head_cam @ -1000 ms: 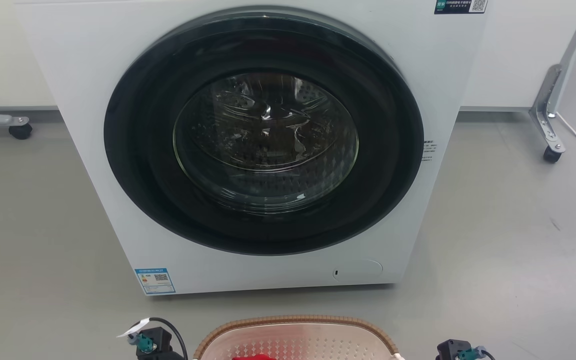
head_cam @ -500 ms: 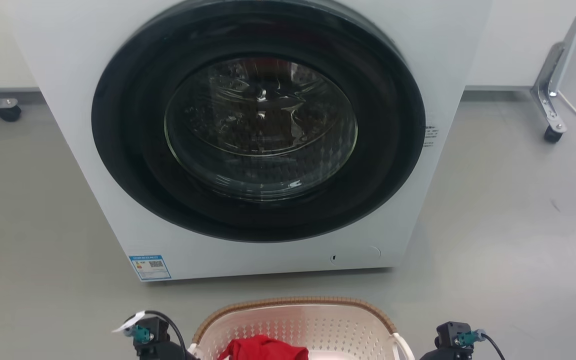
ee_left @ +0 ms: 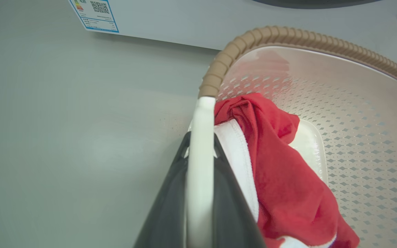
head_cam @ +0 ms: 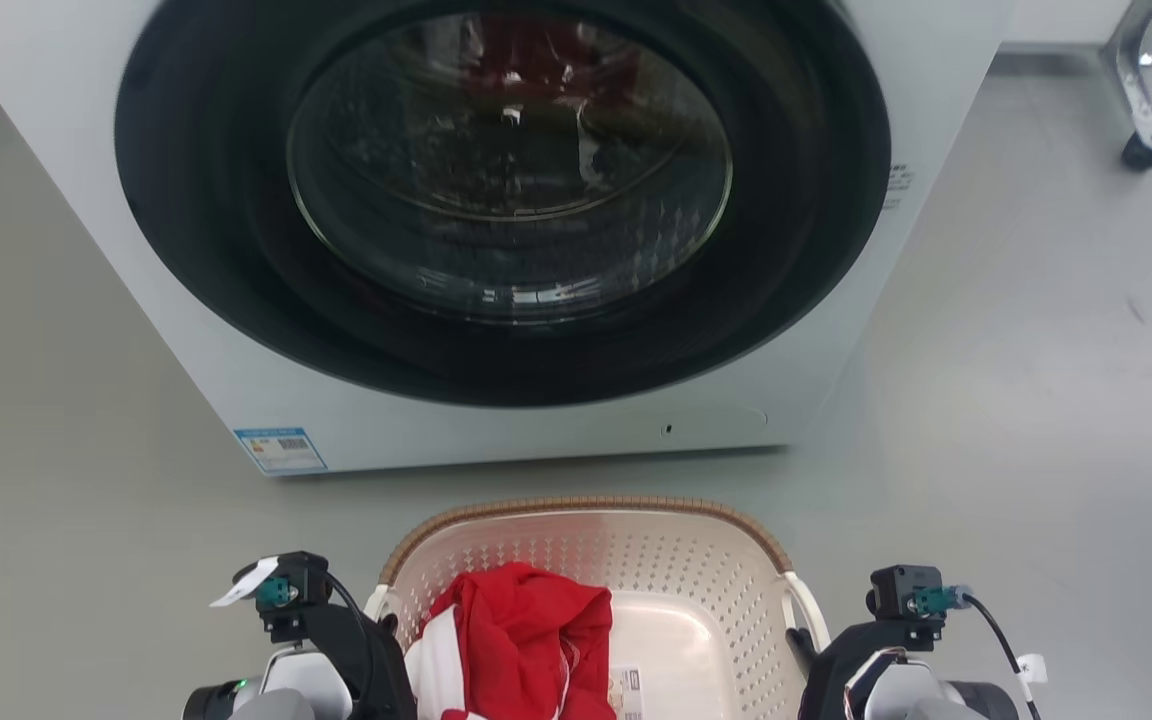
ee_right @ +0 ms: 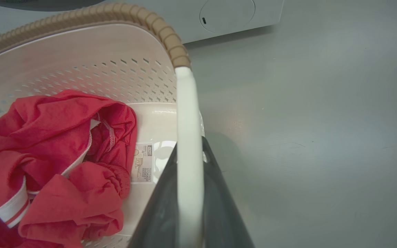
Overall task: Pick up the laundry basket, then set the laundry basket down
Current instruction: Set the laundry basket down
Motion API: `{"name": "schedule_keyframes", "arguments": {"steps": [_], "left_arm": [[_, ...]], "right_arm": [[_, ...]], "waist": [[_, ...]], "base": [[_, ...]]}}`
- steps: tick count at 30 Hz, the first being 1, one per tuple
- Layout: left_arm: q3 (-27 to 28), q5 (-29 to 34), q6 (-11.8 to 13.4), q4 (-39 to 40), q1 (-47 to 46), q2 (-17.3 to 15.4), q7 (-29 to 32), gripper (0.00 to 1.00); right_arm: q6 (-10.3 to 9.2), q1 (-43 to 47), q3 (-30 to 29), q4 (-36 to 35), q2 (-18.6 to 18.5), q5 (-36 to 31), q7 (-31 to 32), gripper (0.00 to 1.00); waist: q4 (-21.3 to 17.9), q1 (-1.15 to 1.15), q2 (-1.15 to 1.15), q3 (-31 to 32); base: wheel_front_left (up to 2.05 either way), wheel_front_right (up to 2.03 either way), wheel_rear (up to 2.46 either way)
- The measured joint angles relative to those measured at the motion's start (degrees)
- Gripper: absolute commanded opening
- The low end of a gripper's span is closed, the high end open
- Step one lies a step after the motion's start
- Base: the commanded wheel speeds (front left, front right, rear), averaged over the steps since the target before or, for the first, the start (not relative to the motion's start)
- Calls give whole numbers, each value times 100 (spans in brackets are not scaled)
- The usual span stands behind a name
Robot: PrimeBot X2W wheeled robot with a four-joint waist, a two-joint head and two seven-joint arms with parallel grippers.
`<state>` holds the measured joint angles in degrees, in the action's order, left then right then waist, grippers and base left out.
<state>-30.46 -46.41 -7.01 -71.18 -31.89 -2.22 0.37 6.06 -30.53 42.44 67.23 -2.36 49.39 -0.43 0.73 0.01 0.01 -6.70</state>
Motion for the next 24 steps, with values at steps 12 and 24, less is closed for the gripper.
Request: {"name": "schedule_keyframes", "arguments": {"steps": [12,24], "left_arm": [[1,74,70,99,-446,-8,-389,0],[-2,156,149,170,-953,-46,-817,0]], "right_arm": [[0,-575,83,14,-73,-219,-333,0],[0,-1114,121,-16,-110,-357,-747,0]], "waist": [[-10,0,0,-983],[8,0,1,-2012]], "base": [[0,0,0],[0,0,0]]}}
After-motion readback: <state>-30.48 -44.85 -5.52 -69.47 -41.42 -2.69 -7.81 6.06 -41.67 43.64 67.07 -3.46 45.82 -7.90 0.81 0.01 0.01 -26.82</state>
